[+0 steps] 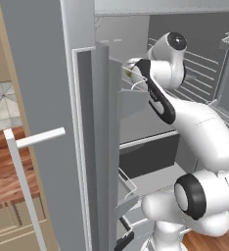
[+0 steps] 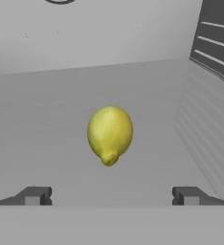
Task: Grab the garlic and lemon from the fridge, place them in the blender, close the lid, and turn on the blender to create a marinade.
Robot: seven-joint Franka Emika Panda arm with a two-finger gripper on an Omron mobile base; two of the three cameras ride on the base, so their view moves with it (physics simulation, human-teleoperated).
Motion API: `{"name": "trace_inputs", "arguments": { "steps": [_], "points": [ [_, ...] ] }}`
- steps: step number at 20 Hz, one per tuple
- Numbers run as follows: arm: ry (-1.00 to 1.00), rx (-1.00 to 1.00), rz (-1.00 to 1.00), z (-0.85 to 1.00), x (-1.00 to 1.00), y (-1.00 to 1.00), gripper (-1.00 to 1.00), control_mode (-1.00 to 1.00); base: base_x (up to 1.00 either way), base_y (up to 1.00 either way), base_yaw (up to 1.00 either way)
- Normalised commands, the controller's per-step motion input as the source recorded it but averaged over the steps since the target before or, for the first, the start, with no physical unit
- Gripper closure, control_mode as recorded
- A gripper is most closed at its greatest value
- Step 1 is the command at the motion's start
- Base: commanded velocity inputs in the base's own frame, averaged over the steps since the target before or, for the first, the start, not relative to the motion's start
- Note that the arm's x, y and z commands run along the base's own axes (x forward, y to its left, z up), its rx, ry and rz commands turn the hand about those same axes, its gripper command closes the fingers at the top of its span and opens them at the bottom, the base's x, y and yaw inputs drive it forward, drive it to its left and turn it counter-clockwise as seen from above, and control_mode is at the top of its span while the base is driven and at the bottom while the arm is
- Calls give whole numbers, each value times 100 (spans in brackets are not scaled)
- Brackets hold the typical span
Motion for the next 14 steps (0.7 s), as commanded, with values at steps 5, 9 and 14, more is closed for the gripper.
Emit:
{"name": "trace_inputs", "arguments": {
  "steps": [5, 9, 14],
  "points": [
    [4, 0, 0, -15, 62, 12, -100, -100, 0, 0, 0],
    [4, 0, 0, -15, 56, 4, -100, -100, 0, 0, 0],
    [2, 0, 0, -7, 51, 0, -100, -100, 0, 0, 0]
  ]
}}
